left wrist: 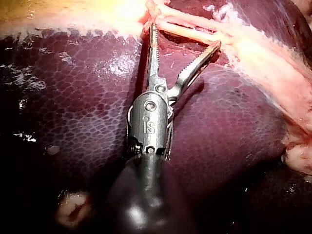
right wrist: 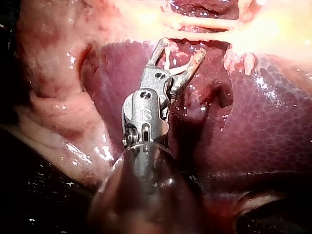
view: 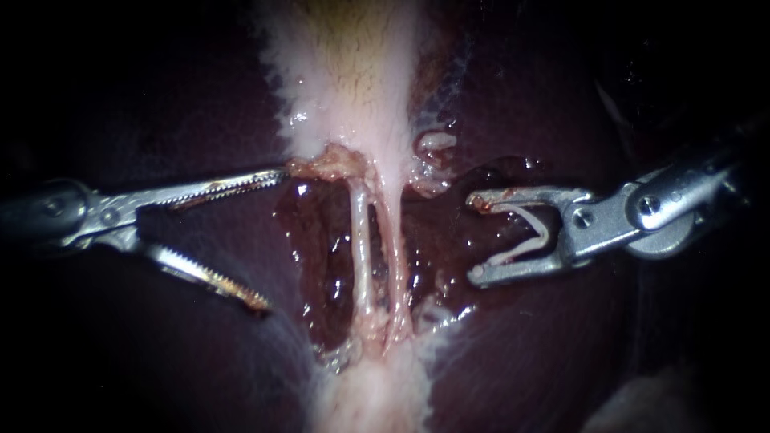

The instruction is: Grabbing gallbladder

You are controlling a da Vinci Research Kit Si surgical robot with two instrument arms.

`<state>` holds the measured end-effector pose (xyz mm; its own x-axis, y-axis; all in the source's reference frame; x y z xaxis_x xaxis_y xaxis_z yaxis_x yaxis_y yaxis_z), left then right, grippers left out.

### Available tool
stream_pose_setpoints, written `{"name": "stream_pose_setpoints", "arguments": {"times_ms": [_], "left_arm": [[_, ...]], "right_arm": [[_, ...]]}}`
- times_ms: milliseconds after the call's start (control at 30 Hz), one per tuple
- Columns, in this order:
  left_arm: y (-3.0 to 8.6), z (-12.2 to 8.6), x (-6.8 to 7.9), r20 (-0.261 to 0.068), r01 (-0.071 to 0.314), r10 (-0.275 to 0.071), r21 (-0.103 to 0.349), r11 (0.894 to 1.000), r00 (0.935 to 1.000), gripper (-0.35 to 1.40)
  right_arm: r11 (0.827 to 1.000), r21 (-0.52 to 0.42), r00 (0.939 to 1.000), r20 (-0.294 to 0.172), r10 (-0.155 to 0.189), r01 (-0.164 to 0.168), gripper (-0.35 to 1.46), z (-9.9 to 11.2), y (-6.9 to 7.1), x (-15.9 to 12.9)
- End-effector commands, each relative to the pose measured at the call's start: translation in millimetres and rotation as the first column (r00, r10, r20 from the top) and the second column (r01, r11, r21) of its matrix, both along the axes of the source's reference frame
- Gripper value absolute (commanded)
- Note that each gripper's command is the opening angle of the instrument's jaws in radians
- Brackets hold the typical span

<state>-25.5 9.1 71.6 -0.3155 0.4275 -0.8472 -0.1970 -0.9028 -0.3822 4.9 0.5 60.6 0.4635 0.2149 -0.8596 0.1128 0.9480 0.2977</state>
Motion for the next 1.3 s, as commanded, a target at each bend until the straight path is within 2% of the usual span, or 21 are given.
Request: {"name": "stream_pose_setpoints", "arguments": {"times_ms": [33,133,200,400,533,733,800,867,900,1000,1200,1300], "left_arm": [[0.0,0.0,0.0,0.0,0.0,0.0,0.0,1.0,1.0,1.14],[0.1,-0.3,0.1,0.001,-0.001,0.001,0.002,1.0,1.0,1.14],[0.7,-0.8,0.4,0.004,-0.002,0.002,0.006,1.0,1.0,1.14],[3.2,-1.8,0.5,-0.013,0.027,-0.027,0.012,1.0,0.9995,1.13],[4.6,-1.0,-0.6,-0.019,0.04,-0.039,0.014,0.999,0.999,1.06],[6.5,1.4,-3.2,-0.022,0.046,-0.046,0.015,0.999,0.9987,0.91],[6.7,2.1,-3.5,-0.022,0.046,-0.046,0.014,0.999,0.9987,0.78],[6.8,2.6,-3.5,-0.028,0.04,-0.04,0.009,0.999,0.9988,0.54],[6.8,2.9,-3.4,-0.034,0.04,-0.04,0.021,0.999,0.9986,0.46],[7.0,3.5,-3.2,-0.057,0.03,-0.028,0.038,0.999,0.9979,0.47],[7.2,4.0,-2.7,-0.064,0.028,-0.025,0.046,0.999,0.9977,0.47],[7.3,4.0,-2.5,-0.071,0.019,-0.015,0.051,0.999,0.9974,0.37]], "right_arm": [[1.0,0.0,1.0,0.0,0.0,0.0,0.5,0.0,0.0,0.0],[1.0,0.0,1.0,0.0,0.0,0.0,0.5,0.0,0.0,0.0],[1.0,0.0,1.0,0.0,0.0,0.0,0.5,0.0,0.0,0.0],[1.0,0.0,1.0,0.0,0.0,0.0,0.5,0.0,0.0,0.1],[1.0,0.0,1.0,0.0,0.001,-0.001,0.5,0.0,0.0,0.2],[1.0,0.0,1.0,0.001,0.002,-0.002,0.5,0.1,0.1,0.3],[1.0,0.0,1.0,0.001,0.002,-0.002,0.5,0.1,0.0,0.3],[1.0,0.0,1.0,0.001,0.002,-0.002,0.5,0.1,0.0,0.3],[1.0,0.0,1.0,0.001,0.002,-0.002,0.5,0.1,0.0,0.3],[1.0,0.0,1.0,0.001,0.002,-0.002,0.5,0.1,0.0,0.3],[1.0,0.0,1.0,0.001,0.002,-0.002,0.5,0.1,0.0,0.4],[1.0,0.0,1.0,0.001,0.002,-0.002,0.5,0.1,0.0,0.3]]}}
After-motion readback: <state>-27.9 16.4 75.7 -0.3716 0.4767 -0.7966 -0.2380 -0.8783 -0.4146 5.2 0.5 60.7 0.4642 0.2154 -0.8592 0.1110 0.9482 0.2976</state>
